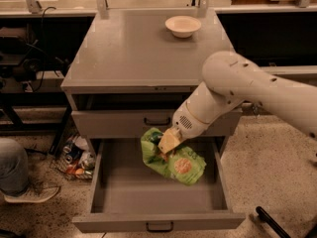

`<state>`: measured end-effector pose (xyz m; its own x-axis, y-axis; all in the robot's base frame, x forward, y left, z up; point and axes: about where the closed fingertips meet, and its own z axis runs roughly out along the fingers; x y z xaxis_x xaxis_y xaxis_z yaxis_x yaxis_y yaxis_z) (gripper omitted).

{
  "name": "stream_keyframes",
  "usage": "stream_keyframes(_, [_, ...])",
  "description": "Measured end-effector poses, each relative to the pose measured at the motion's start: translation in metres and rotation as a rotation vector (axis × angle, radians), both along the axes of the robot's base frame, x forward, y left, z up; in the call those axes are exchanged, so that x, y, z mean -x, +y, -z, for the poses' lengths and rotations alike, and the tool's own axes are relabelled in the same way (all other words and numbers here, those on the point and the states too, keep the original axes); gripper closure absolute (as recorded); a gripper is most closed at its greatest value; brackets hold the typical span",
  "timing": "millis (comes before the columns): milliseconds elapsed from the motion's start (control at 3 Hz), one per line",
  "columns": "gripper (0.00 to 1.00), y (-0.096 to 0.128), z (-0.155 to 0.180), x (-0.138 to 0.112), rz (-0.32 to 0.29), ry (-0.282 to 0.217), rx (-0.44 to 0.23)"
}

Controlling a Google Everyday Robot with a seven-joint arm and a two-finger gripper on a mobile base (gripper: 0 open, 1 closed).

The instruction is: Place green rice chip bag into middle drawer

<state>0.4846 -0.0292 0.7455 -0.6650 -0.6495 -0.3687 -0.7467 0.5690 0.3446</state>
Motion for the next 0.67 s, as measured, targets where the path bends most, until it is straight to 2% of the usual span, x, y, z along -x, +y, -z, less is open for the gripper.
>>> stream_keyframes(333, [1.00,0.002,0.037,-0.003,0.044,0.031,-0.004])
stream_keyframes(667, [1.00,0.010,0.092,-0.022,0.078,0.017,-0.012])
